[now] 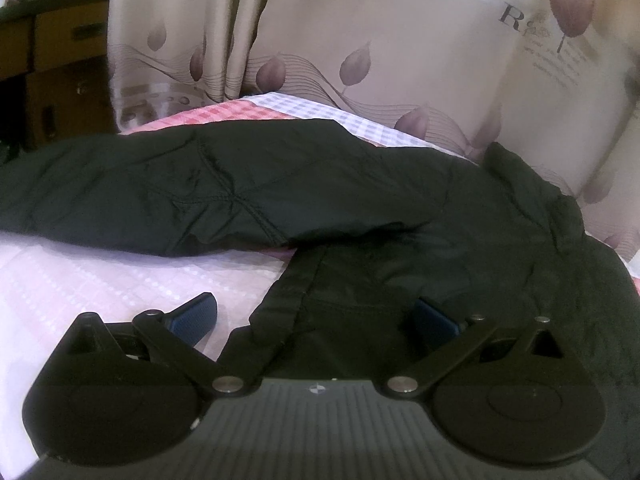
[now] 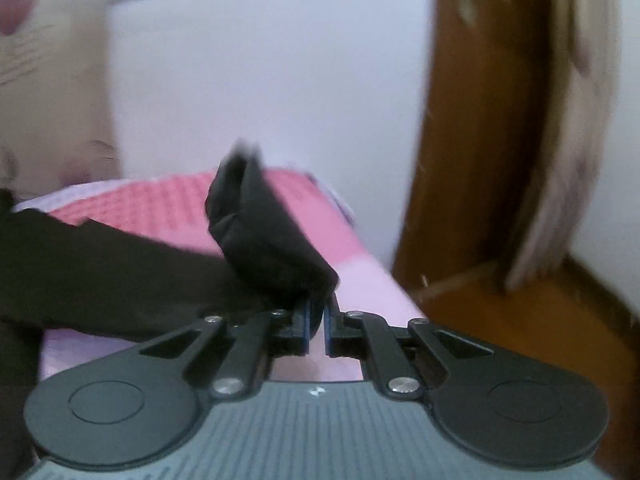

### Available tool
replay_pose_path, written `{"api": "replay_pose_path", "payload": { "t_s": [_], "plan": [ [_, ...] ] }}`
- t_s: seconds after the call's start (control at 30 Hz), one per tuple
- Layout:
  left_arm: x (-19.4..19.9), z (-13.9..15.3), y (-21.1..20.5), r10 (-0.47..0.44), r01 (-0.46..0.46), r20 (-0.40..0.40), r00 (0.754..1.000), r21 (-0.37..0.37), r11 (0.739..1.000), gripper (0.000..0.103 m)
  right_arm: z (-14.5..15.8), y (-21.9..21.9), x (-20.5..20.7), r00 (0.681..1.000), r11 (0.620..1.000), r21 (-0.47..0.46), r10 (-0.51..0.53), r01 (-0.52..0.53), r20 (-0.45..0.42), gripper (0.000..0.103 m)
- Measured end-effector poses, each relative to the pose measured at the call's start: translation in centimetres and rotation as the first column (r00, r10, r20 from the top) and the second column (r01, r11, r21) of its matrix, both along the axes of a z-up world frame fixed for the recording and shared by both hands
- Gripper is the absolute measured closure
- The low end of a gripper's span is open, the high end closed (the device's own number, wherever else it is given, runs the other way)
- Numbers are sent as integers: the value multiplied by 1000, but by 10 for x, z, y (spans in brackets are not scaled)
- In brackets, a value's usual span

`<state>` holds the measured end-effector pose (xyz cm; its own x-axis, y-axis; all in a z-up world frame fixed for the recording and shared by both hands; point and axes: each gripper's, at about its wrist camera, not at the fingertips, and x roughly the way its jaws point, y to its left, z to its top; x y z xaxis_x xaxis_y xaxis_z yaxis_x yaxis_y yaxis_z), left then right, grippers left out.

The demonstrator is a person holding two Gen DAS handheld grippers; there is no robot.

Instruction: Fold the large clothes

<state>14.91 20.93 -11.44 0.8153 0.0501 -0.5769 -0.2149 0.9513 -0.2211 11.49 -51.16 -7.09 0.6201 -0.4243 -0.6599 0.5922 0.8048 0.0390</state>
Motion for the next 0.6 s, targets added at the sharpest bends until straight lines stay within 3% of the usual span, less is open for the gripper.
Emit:
{"api": "replay_pose_path", "payload": {
  "t_s": [0.07,0.2,0.3,0.33,0.37,0.4,0.47,0.53,0.6],
  "plan": [
    [1,0,0,-5,6,-4,1000,6,1000,0,-3,5,-8,998,998,23,-55,55,37,79],
    [2,-1,-1,-23,23,-3,1000,5,1000,0,25,31,-25,981,984,-99,-132,146,143,64],
    [3,-1,-2,-29,29,-4,1000,6,1000,0,54,64,-14,962,991,-131,30,6,273,61],
    [3,-1,-3,-32,32,-6,999,9,999,0,64,80,1,951,986,-135,129,-94,281,43],
    [4,-1,-4,-35,35,-9,999,14,999,0,72,91,17,935,971,-122,233,-207,266,17],
    [5,-1,-5,-37,37,-12,999,19,999,0,75,107,39,899,936,-105,353,-337,260,10],
    [5,-1,-4,-42,43,-12,999,20,999,0,73,146,88,798,839,-160,544,-520,259,7],
    [4,-2,-3,-44,44,-9,999,15,999,0,61,180,146,738,751,-199,658,-630,148,5],
    [3,-2,-2,-45,45,-8,999,12,999,0,43,199,202,700,707,-169,706,-687,107,5]
  ]
}}
